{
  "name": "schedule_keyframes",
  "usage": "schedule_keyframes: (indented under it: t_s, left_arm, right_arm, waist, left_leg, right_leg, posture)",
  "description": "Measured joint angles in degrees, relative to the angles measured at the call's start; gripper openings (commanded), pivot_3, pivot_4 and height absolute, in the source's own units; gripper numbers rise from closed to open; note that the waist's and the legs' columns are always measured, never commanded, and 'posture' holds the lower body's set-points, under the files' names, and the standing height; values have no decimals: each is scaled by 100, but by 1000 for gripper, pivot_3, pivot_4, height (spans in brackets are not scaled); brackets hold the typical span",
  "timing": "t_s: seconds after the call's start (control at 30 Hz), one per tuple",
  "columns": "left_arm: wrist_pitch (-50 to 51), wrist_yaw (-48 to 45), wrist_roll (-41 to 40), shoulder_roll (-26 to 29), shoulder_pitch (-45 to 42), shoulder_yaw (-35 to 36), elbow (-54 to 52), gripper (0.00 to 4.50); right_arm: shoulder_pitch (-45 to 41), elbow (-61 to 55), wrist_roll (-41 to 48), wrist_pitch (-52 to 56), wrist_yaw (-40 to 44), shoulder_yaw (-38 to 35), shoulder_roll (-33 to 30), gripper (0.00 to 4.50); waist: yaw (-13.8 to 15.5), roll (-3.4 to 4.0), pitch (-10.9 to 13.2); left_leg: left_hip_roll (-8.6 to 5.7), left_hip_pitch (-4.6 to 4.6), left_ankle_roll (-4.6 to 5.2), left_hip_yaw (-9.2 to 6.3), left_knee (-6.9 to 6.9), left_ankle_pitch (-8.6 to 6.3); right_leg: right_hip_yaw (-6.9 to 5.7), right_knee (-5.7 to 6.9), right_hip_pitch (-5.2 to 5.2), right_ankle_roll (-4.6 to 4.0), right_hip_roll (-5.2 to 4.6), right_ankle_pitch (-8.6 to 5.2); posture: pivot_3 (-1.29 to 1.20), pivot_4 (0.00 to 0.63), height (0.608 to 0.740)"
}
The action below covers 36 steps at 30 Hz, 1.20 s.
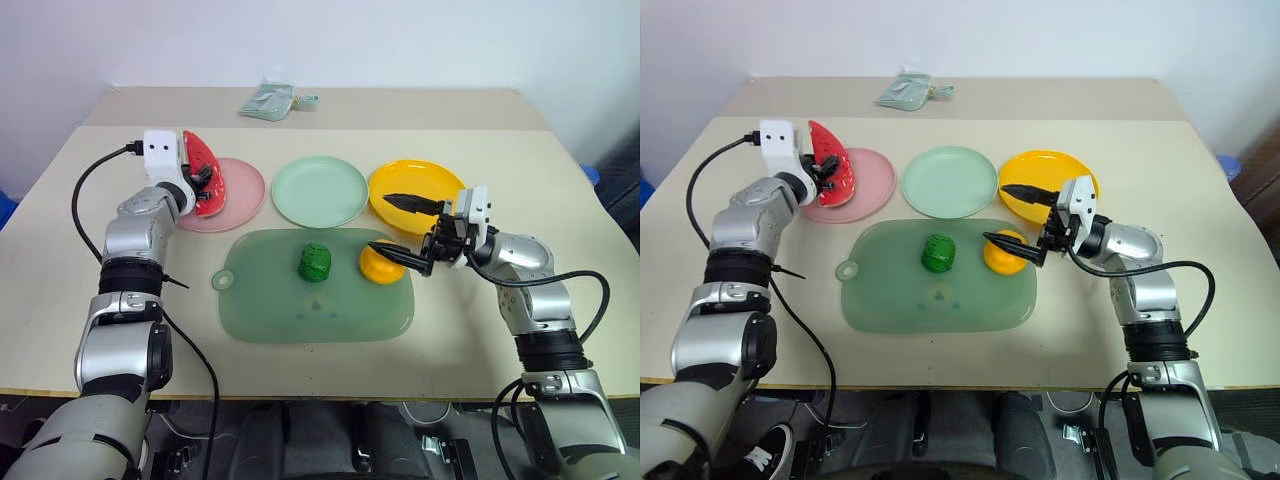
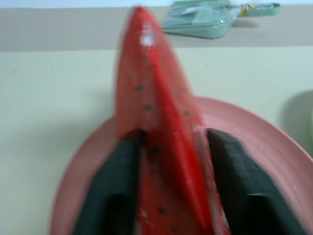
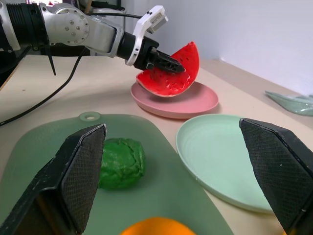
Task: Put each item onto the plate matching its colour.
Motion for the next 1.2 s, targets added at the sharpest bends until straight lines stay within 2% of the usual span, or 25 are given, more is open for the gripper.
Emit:
schedule_keyframes:
  t_s: [0.07,0.1,0.33,0.5,0.67,1.03,1.2]
  left_arm:
    - [-96,-86,27,1,5,5,-11,4389]
    - [-123,-139,27,2,9,8,-56,4460]
    - [69,-544,-123,195,183,139,-847,4460]
    - [238,-731,-102,170,501,89,-931,4460]
    - [534,-535,-110,68,481,136,-935,4460]
    - [-146,-956,75,-23,662,-136,-1047,4460]
    - [-302,-1310,-176,49,678,-3,-1582,4460]
  right_arm:
    - [4,-1,0,0,-1,0,-2,4500]
    - [4,-1,0,0,-2,-1,-2,4500]
    - [3,-2,1,0,1,-4,-15,4500]
    - [-3,24,-21,-14,10,-3,-14,4500]
    - [-71,54,-36,-46,23,3,-9,4500]
    - [-93,112,-83,-54,35,0,-15,4500]
    - [-95,110,-81,-54,23,-4,-18,4500]
  waist:
    - [0,0,0]
    - [0,0,0]
    - [-9,0,0]
    - [-5,0,0]
    - [7,-1,1]
    - [6,-1,1]
    - [2,-1,1]
  left_leg:
    - [0,0,0,0,0,0]
    - [0,0,0,0,0,0]
    - [1,1,0,0,-1,0]
    - [1,2,0,0,0,0]
    - [0,1,0,-1,1,0]
    - [1,1,-1,0,1,0]
    - [1,1,-1,0,0,0]
  right_leg:
    - [0,0,0,0,0,0]
    - [0,1,0,0,0,0]
    - [0,2,0,0,0,0]
    - [0,2,0,0,0,0]
    - [0,2,1,2,0,1]
    - [0,2,1,1,0,1]
    - [1,1,0,1,0,1]
  posture:
    - [0,150,740]
    - [0,150,740]
    - [0,150,740]
    - [0,150,740]
    - [0,150,740]
    - [0,150,740]
    - [0,150,740]
